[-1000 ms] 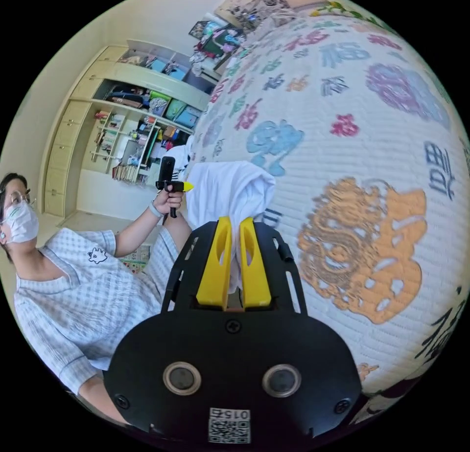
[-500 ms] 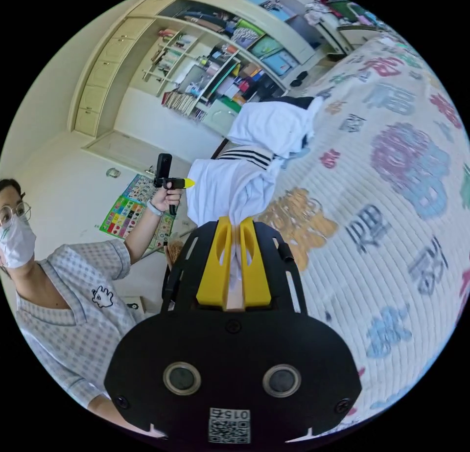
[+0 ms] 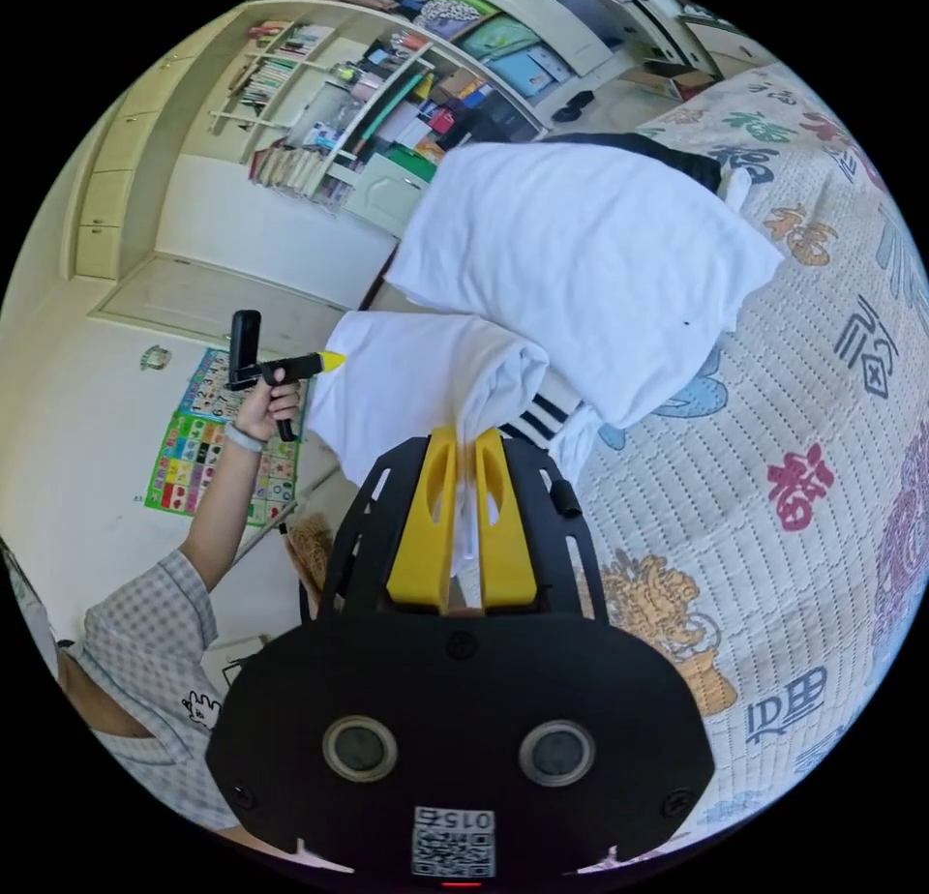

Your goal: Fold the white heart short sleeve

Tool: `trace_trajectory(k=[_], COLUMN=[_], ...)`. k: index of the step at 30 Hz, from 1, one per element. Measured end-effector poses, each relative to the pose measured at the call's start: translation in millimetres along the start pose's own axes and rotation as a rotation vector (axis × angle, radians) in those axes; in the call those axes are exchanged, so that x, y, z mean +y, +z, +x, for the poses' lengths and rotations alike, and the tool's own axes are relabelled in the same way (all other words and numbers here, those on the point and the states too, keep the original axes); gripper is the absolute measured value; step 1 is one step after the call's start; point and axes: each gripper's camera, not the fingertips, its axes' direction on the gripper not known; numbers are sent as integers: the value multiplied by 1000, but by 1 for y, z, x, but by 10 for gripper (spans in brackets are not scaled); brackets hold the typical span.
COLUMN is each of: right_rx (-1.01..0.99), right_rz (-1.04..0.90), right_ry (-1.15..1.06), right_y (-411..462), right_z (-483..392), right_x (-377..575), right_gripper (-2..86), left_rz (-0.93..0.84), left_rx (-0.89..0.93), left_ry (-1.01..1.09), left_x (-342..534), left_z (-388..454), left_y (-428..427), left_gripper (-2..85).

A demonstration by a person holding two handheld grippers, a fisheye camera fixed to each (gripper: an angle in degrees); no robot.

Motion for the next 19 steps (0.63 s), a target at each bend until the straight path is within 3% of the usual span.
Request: trace_trajectory(k=[5, 9, 12, 19], right_rx=[12, 61, 94, -100], right_rz=[128, 249, 232, 239], right_ry=[-57, 43, 106, 220], right_y=[-32, -66, -64, -50], right_z=[9, 36, 45, 51], right_x=[-1, 5, -2, -14], right_gripper=[69, 74, 76, 42], left_rz=[39, 194, 188, 89], left_rx=[-169, -331, -266, -150], left_ry=[53, 108, 201, 265], left_x=[12, 12, -8, -38], left_z=[19, 55, 86, 132], left_y=[-38, -79, -71, -16], left_gripper=[77, 89, 97, 95])
